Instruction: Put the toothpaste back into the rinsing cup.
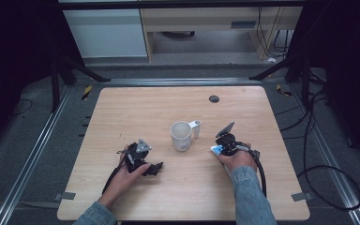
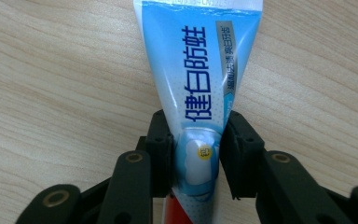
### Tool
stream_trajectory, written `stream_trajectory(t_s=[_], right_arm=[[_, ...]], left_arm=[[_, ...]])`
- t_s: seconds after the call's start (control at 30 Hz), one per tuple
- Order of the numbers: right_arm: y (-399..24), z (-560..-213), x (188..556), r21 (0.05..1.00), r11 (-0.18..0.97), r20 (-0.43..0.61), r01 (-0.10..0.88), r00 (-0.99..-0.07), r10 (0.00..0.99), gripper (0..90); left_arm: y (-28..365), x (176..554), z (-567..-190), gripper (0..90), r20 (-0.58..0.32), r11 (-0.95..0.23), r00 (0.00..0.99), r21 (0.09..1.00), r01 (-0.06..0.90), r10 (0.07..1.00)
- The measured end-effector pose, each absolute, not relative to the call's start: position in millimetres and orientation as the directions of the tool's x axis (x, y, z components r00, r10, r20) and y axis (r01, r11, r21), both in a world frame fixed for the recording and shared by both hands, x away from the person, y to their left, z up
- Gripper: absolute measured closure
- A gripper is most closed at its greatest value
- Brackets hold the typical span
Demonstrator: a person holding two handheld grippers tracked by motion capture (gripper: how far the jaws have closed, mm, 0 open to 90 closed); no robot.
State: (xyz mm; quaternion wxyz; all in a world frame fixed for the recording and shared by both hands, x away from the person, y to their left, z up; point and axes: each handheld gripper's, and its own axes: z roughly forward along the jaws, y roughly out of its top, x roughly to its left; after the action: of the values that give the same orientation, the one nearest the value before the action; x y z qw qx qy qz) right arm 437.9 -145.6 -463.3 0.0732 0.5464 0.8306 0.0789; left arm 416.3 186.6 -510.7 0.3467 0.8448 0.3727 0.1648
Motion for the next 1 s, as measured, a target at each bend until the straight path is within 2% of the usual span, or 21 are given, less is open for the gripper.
stream_trajectory(t_s=[0.4,1.0], right_arm=[[-151.5,-458.5,438.3,0.221,0.383,-0.007,0.897,-0.391,0.92,72.4],[-149.4,-437.7,438.5,0.222,0.419,-0.048,0.881,-0.419,0.907,73.8]], left_arm=[[186.7,416.3,-510.7,0.0,0.02,-0.482,0.668,0.709,0.515,0.744],[186.7,416.3,-510.8,0.0,0.019,-0.48,0.668,0.71,0.515,0.744]])
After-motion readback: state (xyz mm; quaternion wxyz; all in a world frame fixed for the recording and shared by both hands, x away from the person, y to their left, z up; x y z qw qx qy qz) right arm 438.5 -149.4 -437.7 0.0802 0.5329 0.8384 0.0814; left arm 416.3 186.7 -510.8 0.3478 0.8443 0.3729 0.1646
